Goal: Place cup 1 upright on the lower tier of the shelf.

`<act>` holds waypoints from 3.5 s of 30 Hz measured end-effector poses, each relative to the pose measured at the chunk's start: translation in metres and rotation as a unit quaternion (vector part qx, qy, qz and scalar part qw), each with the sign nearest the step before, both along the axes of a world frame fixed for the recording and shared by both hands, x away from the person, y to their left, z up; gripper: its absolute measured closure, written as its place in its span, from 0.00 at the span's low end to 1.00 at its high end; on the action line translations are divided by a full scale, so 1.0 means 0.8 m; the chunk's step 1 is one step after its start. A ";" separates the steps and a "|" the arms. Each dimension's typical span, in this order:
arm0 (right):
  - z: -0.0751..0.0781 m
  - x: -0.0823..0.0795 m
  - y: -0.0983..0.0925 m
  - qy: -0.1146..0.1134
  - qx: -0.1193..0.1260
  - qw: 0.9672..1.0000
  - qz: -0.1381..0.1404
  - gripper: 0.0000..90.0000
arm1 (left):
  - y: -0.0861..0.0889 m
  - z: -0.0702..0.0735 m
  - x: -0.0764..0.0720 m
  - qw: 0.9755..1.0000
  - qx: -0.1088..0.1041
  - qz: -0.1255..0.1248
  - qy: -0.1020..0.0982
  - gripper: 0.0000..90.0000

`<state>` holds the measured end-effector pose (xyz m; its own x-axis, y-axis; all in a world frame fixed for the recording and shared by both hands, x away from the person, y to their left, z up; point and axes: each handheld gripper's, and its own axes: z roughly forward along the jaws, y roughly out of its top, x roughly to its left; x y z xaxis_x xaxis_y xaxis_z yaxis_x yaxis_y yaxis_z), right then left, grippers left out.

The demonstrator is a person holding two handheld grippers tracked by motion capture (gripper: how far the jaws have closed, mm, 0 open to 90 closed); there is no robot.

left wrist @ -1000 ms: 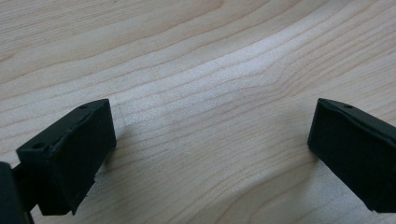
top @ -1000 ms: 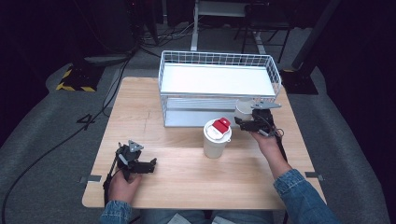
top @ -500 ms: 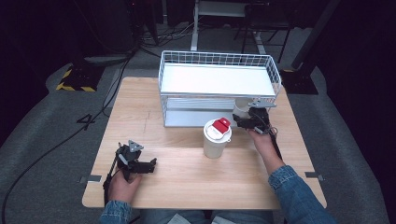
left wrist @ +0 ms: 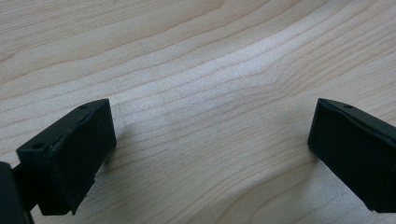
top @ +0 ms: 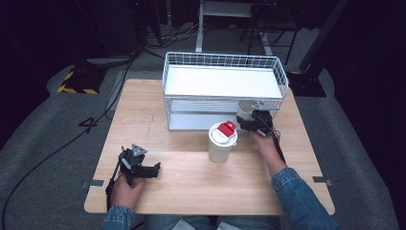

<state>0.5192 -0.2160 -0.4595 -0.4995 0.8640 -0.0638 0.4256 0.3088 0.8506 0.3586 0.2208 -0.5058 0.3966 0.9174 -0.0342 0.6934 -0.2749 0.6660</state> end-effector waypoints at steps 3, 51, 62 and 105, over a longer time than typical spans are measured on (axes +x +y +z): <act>-0.002 0.002 0.000 0.001 0.002 1.000 -0.002 0.26 | 0.000 0.000 0.000 1.000 0.000 0.000 0.000 0.02; -0.016 0.024 0.000 0.016 0.031 0.999 -0.020 0.16 | 0.000 0.000 0.000 1.000 0.000 0.000 0.000 0.02; -0.007 0.002 -0.014 0.010 0.036 0.999 -0.018 0.14 | 0.000 0.000 0.000 1.000 0.000 0.000 0.000 0.02; -0.018 -0.212 -0.095 0.041 0.049 0.992 0.110 0.16 | 0.000 0.000 -0.002 1.000 -0.001 -0.009 -0.001 0.02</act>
<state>0.3493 -0.2920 -0.4742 -0.6767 0.7335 0.0635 0.4253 0.3191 0.8469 0.3573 0.2205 -0.5059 0.4135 0.9098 -0.0350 0.6869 -0.2865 0.6680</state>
